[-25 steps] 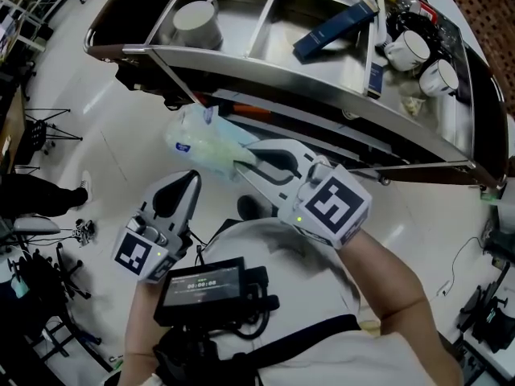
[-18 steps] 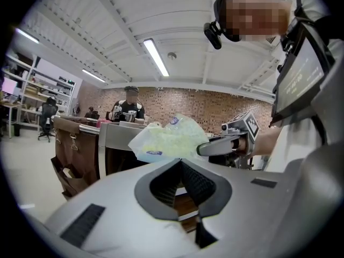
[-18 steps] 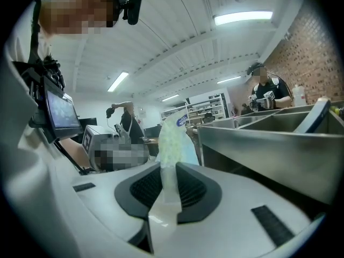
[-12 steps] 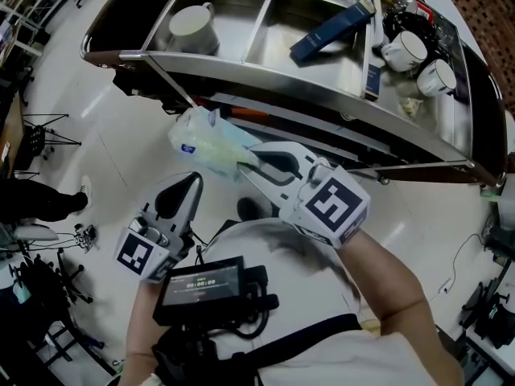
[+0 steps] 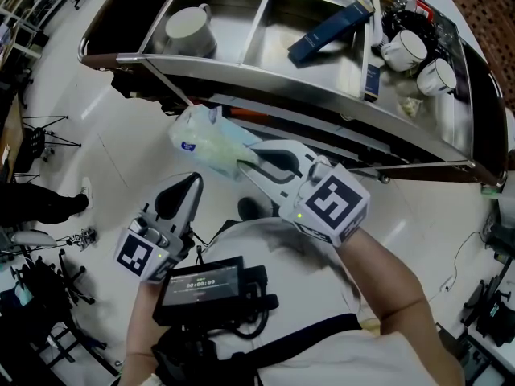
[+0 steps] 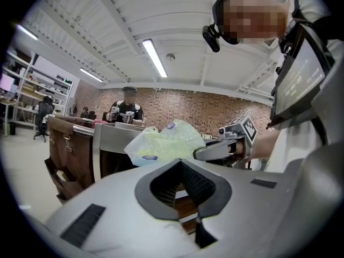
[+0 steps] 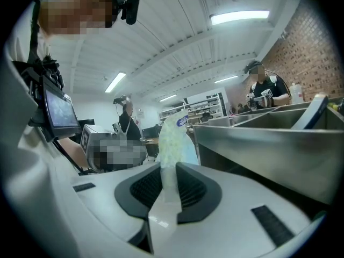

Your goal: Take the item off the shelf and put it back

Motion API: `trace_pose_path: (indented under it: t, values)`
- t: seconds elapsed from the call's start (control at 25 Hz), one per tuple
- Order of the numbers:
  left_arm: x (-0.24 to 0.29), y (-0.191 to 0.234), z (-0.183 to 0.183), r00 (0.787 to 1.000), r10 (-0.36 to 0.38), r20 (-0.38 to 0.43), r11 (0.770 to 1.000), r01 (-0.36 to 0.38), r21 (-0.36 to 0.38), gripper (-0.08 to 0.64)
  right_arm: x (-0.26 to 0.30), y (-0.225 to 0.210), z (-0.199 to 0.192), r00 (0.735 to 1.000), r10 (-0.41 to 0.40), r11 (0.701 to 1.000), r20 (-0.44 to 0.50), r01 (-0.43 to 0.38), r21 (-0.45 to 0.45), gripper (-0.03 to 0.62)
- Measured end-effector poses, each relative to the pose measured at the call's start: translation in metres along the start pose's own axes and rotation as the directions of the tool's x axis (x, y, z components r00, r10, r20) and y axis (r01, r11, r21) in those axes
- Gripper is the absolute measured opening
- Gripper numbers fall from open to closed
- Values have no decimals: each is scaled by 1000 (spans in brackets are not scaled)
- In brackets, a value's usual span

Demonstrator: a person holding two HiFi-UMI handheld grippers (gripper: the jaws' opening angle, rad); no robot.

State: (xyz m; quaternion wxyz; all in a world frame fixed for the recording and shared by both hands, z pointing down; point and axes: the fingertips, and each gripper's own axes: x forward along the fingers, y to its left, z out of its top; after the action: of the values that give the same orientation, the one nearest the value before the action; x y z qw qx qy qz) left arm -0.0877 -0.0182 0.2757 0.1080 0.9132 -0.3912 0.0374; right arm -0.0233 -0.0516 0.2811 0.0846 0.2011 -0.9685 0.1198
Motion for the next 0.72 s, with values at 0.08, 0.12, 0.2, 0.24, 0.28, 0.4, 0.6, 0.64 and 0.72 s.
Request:
trace_pose_path:
  t: [0.08,0.12,0.2,0.24,0.28,0.4,0.6,0.64,0.72]
  values:
    - [1,0,1,1000,-2,2,1000,2,7,8,0,0,0,1000,0,1000,0,0,3,63]
    - [1,0,2,1000,-2,4,1000,2,12,8,0,0,-1,1000,1,1000,-3,-1,7,63]
    - [1,0,3,1000,0,2,1000,0,23,7,0,2,-1,1000,6,1000,-15,-5,20,63]
    - [1,0,2,1000,3,-2,1000,-2,29,6,0,2,-1,1000,6,1000,-16,-6,23,63]
    - [1,0,2,1000,4,-4,999,-3,32,6,0,2,-1,1000,5,1000,-13,-5,21,63]
    - [0,-3,5,1000,-13,15,1000,13,21,8,-1,-1,0,1000,-2,1000,8,2,7,63]
    - [0,-2,5,1000,-12,21,1000,11,25,8,-2,-1,-1,1000,-6,1000,7,6,11,63]
    - [0,-2,5,1000,-10,21,1000,9,24,8,-2,0,-2,1000,-4,1000,-1,4,17,63]
    - [-2,-2,5,1000,-8,23,1000,8,21,8,-2,2,-2,1000,-2,1000,-6,2,20,63]
